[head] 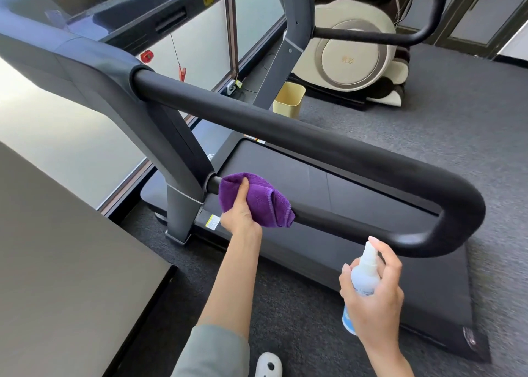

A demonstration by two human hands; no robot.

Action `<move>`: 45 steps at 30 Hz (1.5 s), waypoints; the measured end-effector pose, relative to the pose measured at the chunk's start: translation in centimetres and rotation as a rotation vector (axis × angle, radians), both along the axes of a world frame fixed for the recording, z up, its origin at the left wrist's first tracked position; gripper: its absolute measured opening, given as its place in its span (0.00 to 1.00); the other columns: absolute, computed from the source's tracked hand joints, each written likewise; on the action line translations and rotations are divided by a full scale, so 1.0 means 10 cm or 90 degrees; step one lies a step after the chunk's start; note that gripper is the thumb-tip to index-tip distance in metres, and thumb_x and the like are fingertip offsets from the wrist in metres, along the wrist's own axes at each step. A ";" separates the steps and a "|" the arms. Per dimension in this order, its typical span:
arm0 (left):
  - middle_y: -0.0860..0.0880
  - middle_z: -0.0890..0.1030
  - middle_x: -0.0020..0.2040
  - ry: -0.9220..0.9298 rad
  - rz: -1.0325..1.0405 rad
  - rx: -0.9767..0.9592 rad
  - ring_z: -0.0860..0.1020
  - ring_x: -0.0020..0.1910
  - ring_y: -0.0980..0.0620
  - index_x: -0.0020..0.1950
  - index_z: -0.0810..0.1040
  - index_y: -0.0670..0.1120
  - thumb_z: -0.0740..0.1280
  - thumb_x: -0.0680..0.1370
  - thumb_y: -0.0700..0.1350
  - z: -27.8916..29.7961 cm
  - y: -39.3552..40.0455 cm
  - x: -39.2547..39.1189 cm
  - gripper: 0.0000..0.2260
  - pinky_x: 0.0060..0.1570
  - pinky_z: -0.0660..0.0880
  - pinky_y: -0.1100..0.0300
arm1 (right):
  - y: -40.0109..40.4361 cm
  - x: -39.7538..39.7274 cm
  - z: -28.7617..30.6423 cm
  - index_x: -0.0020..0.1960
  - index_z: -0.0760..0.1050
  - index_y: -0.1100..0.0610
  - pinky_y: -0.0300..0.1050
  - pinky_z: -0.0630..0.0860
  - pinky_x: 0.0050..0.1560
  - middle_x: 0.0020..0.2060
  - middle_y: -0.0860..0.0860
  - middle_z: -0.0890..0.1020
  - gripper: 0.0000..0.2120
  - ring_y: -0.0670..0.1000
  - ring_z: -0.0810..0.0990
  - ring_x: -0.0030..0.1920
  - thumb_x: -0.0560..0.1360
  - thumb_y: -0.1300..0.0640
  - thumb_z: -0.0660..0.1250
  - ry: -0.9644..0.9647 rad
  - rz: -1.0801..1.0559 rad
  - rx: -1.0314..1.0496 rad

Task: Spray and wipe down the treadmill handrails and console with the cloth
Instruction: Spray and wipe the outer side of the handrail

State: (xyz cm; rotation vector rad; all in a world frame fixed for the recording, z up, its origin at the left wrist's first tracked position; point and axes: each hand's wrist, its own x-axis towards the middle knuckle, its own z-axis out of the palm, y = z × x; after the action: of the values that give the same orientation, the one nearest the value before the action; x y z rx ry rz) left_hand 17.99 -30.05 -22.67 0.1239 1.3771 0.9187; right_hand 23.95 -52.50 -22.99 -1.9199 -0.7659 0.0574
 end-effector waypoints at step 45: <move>0.47 0.81 0.55 -0.024 -0.043 0.027 0.80 0.48 0.47 0.57 0.74 0.43 0.76 0.69 0.42 0.03 -0.12 0.22 0.19 0.52 0.78 0.51 | 0.01 0.03 0.07 0.67 0.64 0.48 0.32 0.75 0.55 0.54 0.58 0.81 0.32 0.57 0.82 0.50 0.72 0.68 0.72 -0.043 0.084 0.045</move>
State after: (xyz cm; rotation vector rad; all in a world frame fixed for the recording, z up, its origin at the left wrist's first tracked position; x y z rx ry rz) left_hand 20.20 -31.26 -22.33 0.1824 1.3116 0.8902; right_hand 24.24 -52.39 -22.27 -1.8101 -0.9273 0.0457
